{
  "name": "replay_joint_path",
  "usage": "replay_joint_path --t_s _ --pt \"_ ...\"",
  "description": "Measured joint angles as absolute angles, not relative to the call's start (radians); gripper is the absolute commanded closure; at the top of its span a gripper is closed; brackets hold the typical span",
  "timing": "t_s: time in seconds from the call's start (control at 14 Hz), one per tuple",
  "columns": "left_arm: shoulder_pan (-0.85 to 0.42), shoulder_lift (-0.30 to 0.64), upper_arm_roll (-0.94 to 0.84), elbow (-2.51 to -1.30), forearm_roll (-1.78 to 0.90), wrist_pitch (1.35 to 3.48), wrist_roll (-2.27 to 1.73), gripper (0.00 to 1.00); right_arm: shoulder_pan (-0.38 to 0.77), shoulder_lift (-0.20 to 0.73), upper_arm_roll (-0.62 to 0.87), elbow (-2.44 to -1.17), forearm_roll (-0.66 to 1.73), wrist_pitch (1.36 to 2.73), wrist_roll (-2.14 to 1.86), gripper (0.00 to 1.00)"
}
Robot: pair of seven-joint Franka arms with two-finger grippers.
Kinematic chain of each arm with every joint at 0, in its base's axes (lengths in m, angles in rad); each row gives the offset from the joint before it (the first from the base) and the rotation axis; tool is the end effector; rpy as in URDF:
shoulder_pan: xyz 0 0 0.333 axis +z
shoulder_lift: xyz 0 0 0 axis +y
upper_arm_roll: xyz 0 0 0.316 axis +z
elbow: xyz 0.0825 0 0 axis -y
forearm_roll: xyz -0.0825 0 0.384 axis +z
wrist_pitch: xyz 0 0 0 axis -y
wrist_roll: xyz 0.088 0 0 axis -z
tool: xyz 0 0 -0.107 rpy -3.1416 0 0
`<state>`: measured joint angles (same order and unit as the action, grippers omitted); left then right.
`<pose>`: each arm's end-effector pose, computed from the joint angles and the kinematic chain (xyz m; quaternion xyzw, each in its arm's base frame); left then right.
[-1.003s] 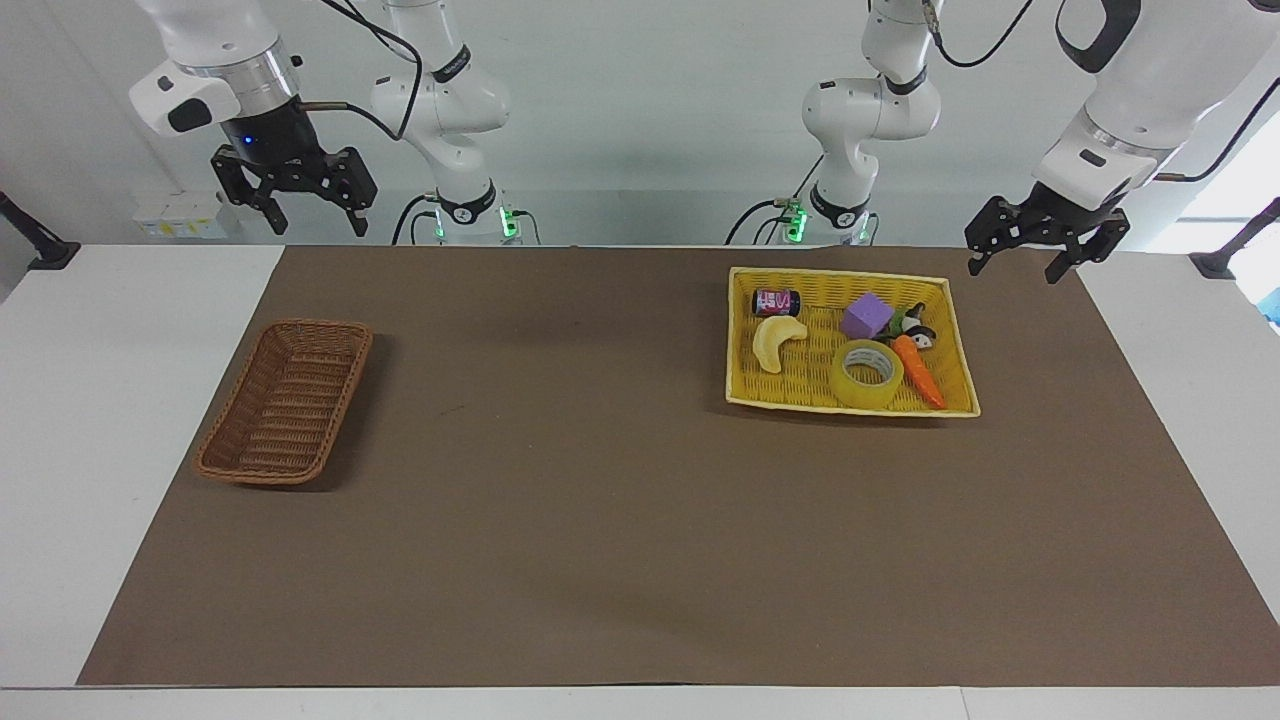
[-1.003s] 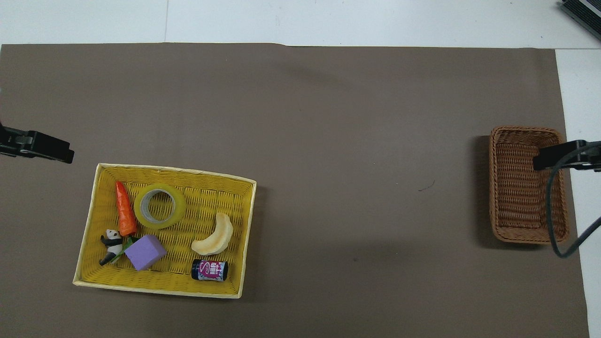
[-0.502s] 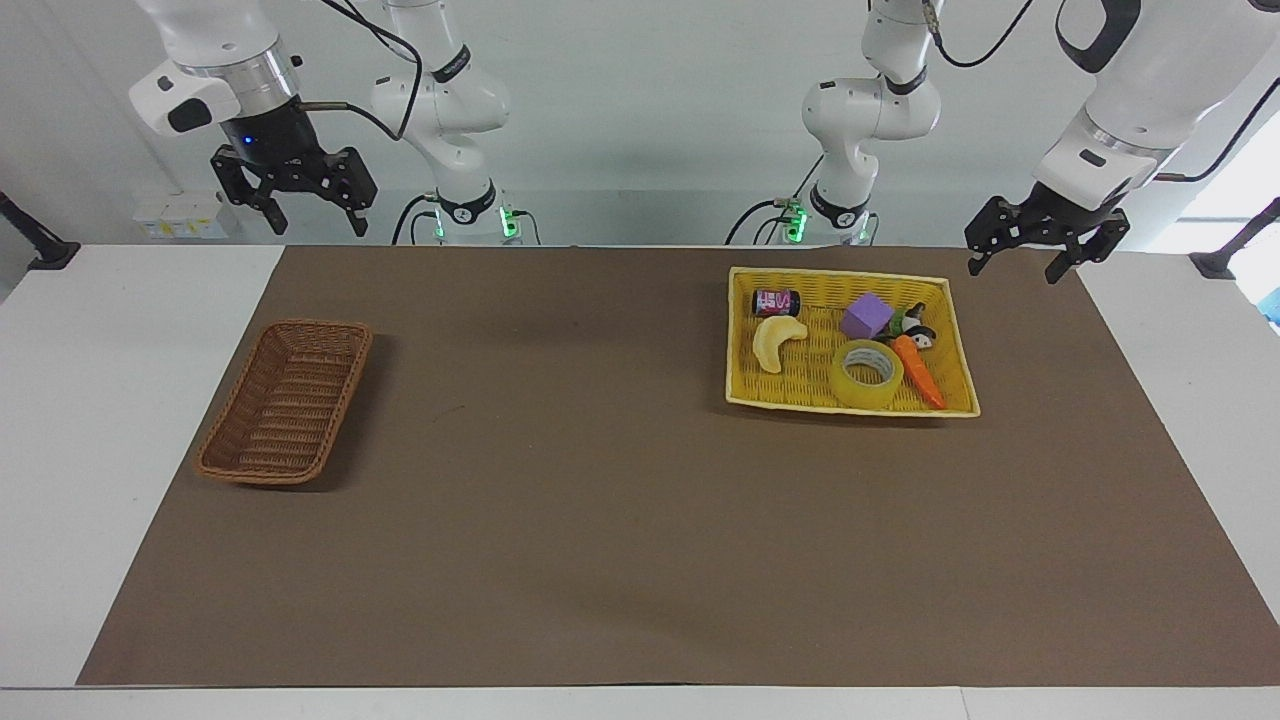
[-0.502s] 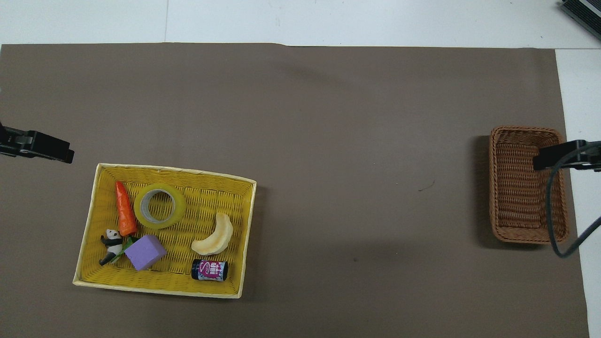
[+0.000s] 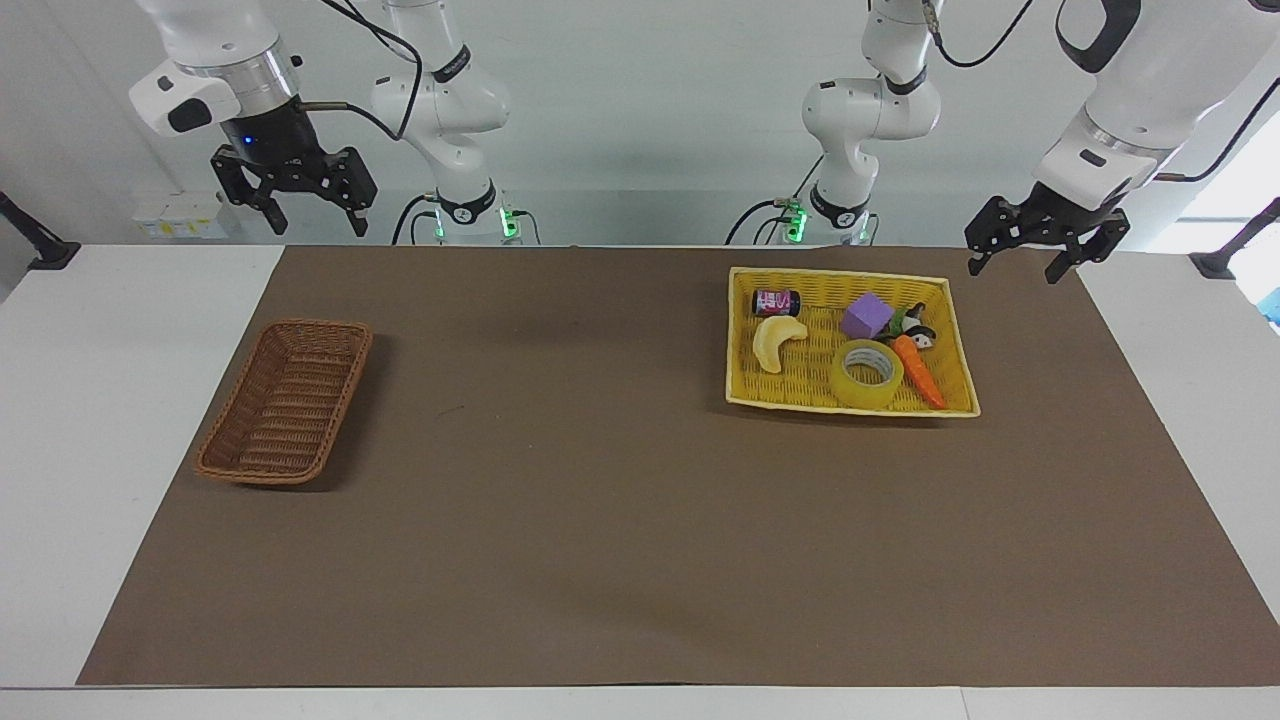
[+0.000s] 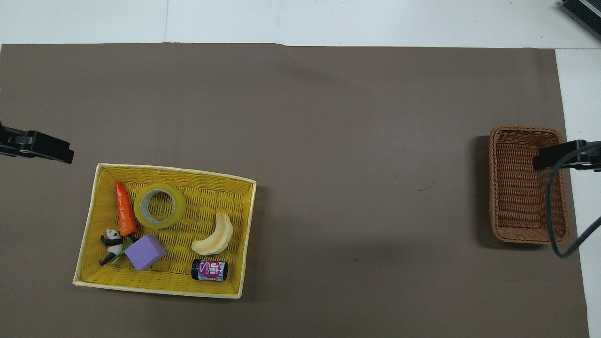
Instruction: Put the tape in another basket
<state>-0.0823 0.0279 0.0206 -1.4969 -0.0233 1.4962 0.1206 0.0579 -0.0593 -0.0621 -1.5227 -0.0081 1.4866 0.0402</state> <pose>0.5548 -0.0371 0.6372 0.9956 -0.0917 -0.0140 0.0118 0.5271 -0.0043 0.6715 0.9997 -0.0226 0.0116 0.0020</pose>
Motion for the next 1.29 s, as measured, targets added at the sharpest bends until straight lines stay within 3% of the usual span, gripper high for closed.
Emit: replay_joint_path --t_s 1.29 --pt "-0.073 0.014 0.023 -1.496 -0.023 1.496 0.12 0.0 0.058 -0.059 -0.062 -1.523 -0.008 1.487 0.04 0.0"
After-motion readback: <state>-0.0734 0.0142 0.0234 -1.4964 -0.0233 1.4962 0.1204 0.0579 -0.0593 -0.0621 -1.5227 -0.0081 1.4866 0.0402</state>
